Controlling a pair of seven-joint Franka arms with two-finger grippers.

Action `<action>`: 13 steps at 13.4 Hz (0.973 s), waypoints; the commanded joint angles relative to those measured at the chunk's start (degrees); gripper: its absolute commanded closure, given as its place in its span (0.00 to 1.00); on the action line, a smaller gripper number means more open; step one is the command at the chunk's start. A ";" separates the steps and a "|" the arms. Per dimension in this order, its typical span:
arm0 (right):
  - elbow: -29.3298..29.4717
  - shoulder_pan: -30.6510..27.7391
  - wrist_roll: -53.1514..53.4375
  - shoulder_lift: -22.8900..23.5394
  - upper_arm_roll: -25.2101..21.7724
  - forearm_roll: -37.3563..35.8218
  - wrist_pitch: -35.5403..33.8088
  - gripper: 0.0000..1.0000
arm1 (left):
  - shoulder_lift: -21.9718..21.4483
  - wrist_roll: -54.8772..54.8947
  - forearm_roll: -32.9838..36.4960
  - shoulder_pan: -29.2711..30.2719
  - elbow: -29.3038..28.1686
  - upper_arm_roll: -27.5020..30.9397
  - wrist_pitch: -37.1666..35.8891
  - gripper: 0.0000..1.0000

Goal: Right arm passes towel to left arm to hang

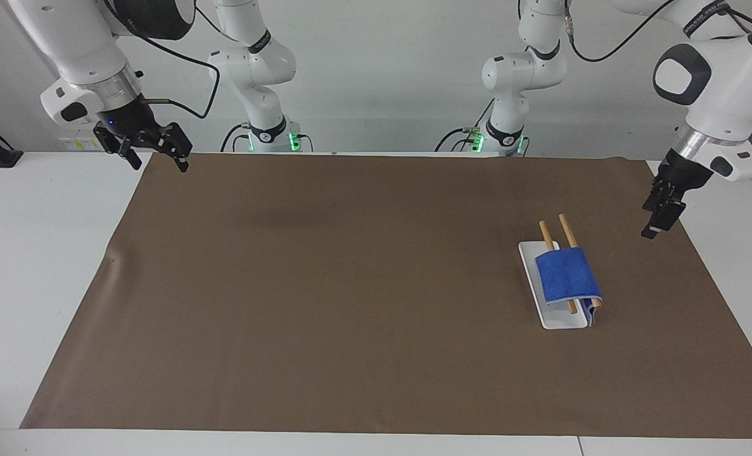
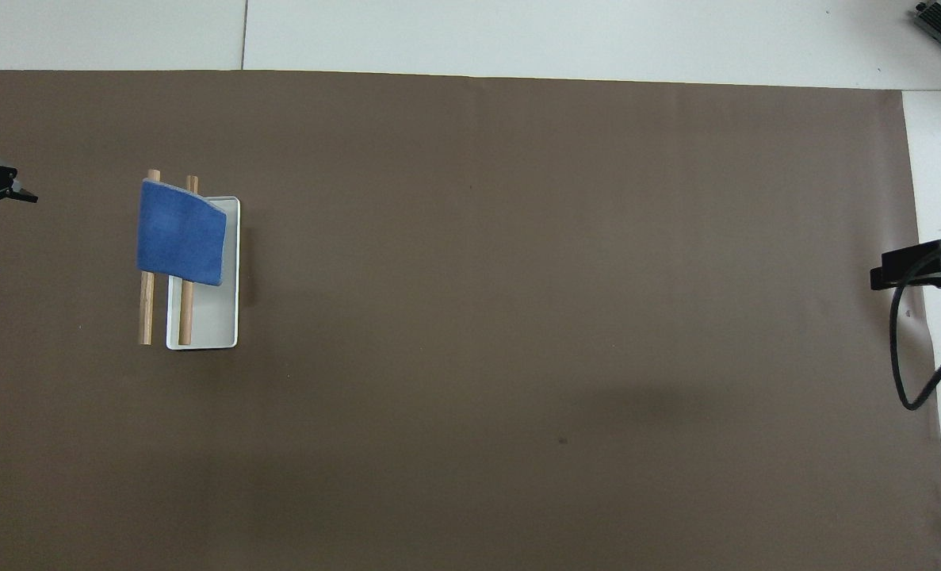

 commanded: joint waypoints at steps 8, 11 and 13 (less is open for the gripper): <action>-0.71 -3.01 -1.10 -0.90 3.32 -0.82 -0.72 0.00 | -0.52 31.40 7.06 -4.67 6.20 0.15 -15.92 0.04; -0.62 -3.01 -1.19 -0.90 3.32 -0.73 -0.73 0.00 | -0.87 42.42 7.76 -4.67 6.20 0.50 -18.38 0.04; -0.62 -3.01 -1.27 -0.81 3.32 -0.56 -0.73 0.00 | -0.96 45.40 9.08 -4.67 6.20 0.41 -18.74 0.04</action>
